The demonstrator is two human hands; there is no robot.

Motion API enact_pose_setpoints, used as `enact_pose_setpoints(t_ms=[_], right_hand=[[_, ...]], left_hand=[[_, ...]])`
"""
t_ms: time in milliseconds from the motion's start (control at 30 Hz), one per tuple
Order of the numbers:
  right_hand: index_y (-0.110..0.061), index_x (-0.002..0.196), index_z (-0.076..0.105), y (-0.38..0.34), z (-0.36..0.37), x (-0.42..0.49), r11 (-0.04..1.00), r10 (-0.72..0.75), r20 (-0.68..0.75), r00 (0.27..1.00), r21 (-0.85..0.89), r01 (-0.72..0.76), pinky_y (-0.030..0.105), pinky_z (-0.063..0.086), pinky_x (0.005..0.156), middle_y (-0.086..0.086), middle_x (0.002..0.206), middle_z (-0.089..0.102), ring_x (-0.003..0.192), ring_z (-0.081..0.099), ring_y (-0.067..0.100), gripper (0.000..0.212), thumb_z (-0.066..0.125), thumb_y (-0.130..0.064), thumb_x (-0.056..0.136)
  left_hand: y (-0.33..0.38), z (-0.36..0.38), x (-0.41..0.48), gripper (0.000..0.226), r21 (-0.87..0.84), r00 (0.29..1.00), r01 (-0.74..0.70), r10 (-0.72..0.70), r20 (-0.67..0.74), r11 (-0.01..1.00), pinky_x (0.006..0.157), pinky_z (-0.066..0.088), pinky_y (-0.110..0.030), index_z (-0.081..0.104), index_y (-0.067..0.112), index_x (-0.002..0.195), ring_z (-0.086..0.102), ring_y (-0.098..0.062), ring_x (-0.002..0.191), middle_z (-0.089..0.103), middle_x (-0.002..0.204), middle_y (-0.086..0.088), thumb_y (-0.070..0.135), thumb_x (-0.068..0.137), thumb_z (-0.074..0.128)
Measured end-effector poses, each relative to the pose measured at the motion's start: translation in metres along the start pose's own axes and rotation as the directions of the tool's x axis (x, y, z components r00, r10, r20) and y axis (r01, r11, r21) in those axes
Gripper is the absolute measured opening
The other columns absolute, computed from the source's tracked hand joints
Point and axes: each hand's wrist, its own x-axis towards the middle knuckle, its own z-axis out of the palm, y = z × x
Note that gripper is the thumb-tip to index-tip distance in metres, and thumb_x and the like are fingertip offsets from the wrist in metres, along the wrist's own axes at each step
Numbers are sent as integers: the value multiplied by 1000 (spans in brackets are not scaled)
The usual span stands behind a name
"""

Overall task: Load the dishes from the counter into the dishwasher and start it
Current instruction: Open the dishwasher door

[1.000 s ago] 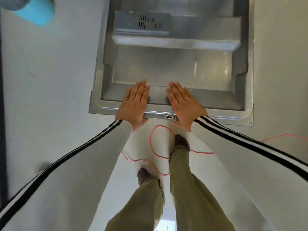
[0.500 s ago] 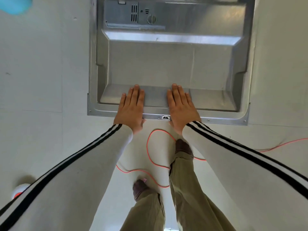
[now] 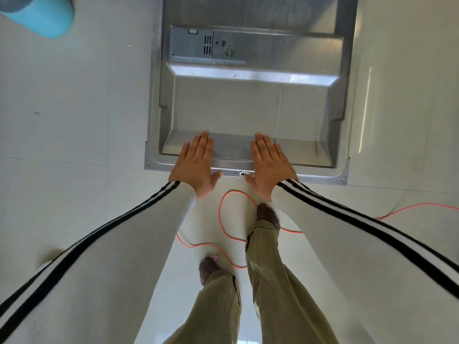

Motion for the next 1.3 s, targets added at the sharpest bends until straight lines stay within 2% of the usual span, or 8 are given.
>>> enact_pose_setpoints(t_ms=[100,333,533,767,967,1167,1300], right_hand=[[-8,157,1,-11,-43,-20,999,27,-15,1000,-25,-28,44,0,123,11,165,-7,152,-7,27,80,39,-48,99],[-9,156,-10,-72,-196,-93,998,63,-26,998,2,-63,43,-4,123,11,163,-17,151,-16,26,75,28,-46,103],[-9,157,-7,-150,-312,-160,991,119,-117,986,70,-112,42,-2,124,10,163,-17,151,-14,24,74,26,-47,103],[-10,157,-5,-219,-392,-197,994,109,-166,980,50,-102,40,-3,123,10,164,-15,151,-14,24,72,26,-46,103],[-9,157,-5,-259,-445,-160,996,89,-194,977,44,-82,41,-1,124,11,164,-14,152,-12,25,71,24,-46,104],[-10,157,-6,-295,-522,-71,998,42,-247,968,45,-32,42,-3,124,12,164,-14,151,-13,25,69,23,-43,104],[-10,157,-2,-318,-585,-18,999,7,-329,944,35,5,43,-1,124,12,164,-11,152,-12,26,68,26,-41,103]], left_hand=[[6,-45,-21,76,-40,998,20,-22,-57,999,125,0,-41,-2,9,158,-6,-23,153,-9,166,-7,47,102,33],[5,-188,-117,74,-96,992,53,-63,-108,994,125,0,-40,-3,10,158,-9,-21,153,-11,166,-5,47,103,30],[-5,-295,-210,76,-113,988,66,-81,-132,991,125,-1,-40,-4,9,158,-9,-21,153,-10,166,-6,49,103,29],[-30,-385,-268,74,-128,975,74,-99,-197,989,125,-3,-38,-6,10,157,-8,-20,153,-10,166,-5,50,104,25],[-80,-451,-259,73,-101,966,103,-124,-225,989,125,-2,-39,-6,10,157,-11,-21,153,-12,166,-6,51,104,23],[-154,-524,-211,74,-72,952,168,-181,-248,983,125,-2,-40,-7,9,157,-12,-21,153,-13,166,-7,51,104,22],[-200,-576,-182,75,-80,942,159,-176,-286,984,124,-3,-41,-5,8,157,-12,-21,153,-12,166,-7,50,104,24]])
